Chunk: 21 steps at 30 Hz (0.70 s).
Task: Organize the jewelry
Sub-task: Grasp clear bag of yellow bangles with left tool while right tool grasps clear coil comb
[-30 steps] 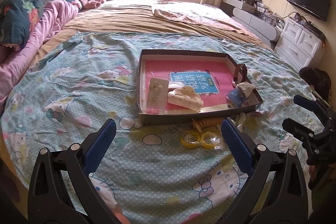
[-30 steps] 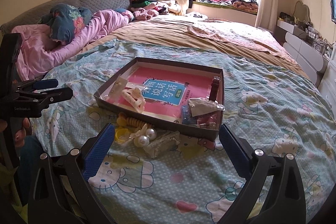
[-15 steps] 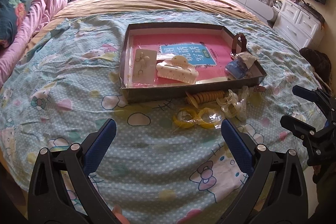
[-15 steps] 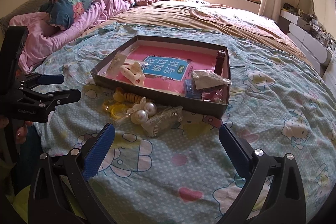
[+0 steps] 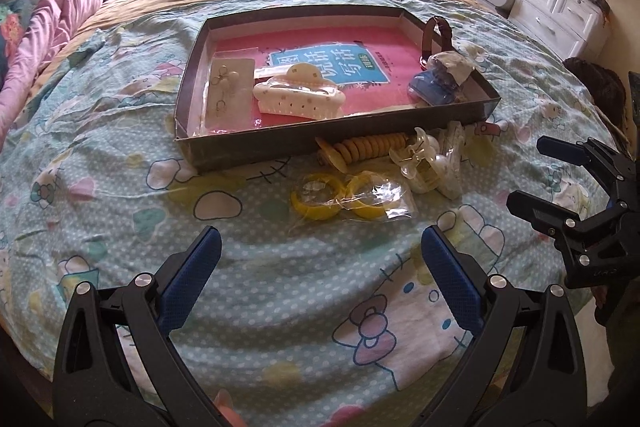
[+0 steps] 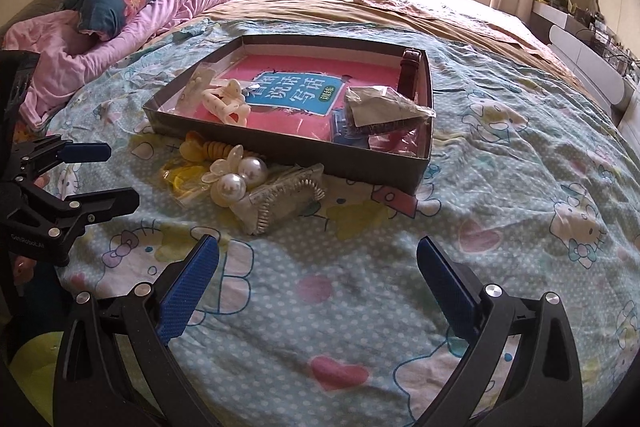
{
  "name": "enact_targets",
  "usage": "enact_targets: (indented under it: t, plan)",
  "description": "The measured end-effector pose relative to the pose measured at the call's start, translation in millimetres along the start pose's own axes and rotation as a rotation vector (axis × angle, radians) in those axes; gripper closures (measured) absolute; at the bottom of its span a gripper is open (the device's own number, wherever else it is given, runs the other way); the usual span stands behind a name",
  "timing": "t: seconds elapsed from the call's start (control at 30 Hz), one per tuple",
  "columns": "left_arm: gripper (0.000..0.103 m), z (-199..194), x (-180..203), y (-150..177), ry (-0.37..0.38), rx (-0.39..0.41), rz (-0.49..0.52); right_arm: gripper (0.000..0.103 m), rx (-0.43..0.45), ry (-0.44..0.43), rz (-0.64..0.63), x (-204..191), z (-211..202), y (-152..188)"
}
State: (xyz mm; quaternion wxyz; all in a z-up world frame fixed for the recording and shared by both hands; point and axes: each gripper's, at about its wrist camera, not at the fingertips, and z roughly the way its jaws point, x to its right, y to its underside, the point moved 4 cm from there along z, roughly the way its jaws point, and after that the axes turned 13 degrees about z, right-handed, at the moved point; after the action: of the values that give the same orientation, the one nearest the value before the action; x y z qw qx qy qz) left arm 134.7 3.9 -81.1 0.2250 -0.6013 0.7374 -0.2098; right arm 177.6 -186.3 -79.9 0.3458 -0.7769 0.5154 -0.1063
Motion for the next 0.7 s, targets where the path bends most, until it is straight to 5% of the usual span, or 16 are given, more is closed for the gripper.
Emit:
enact_targets:
  t: [0.7]
  plan:
    - [0.016,33.9,8.7,-8.6,0.121,-0.035,-0.043,0.004,0.015,-0.022,0.027,18.0,17.0,-19.1]
